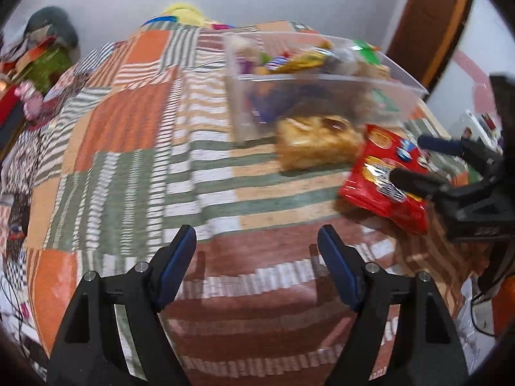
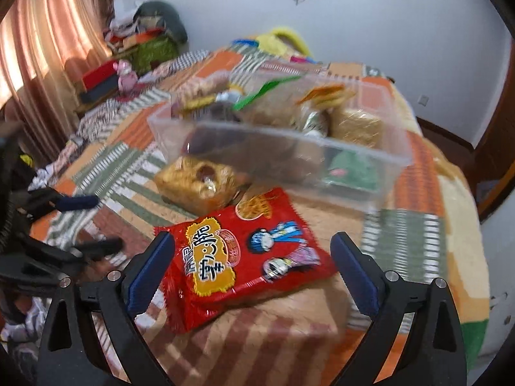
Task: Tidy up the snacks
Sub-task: 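Grasp the pastry tray with left tool while right tool grasps the red snack bag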
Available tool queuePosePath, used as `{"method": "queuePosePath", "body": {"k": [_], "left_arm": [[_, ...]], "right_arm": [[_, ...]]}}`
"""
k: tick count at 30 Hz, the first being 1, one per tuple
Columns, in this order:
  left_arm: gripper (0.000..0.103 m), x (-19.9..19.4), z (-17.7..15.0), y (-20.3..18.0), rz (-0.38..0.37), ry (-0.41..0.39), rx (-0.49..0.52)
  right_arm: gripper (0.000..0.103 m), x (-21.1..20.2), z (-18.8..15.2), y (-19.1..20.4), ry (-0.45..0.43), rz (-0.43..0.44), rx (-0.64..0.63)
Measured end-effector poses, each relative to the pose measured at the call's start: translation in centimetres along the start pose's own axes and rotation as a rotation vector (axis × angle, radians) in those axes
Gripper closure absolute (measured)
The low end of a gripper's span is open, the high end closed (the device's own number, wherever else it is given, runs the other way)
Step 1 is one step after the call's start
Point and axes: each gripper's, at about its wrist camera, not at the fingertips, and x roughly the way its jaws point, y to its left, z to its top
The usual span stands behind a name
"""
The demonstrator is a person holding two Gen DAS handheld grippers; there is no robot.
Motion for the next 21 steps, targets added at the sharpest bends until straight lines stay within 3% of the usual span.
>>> {"method": "queuePosePath", "body": {"k": [3, 8, 13, 15, 18, 21], "left_arm": [[0.025, 0.0, 0.3, 1.1, -0.020, -0.002, -0.040], [0.025, 0.0, 0.9, 0.5, -0.034, -0.015, -0.031], [0.024, 0.3, 2.6, -1.2, -0.052, -0.040, -0.004], [0.021, 0.8, 3.5, -2.0, -0.051, -0.050, 0.008], [0.019, 1.7, 4.7, -3.2, -0.066, -0.045, 0.009], [0.018, 2.8, 5.8, -4.2, -0.078, -0.031, 0.012]], "right_arm": [[0.000, 1.7, -0.1, 0.5, 0.064, 0.036, -0.036], [0.003, 2.1, -0.6, 0.2, 0.067, 0.078, -0.036], [0.035, 0.8, -1.0, -1.1, 0.037, 0.115, 0.002], [0.054, 0.1, -1.4, -1.7, 0.029, 0.139, 0.026], [0.068, -0.9, -2.0, -3.5, 0.013, 0.187, 0.104], [0.070, -2.0, -3.1, -5.1, -0.004, 0.167, 0.157]]}}
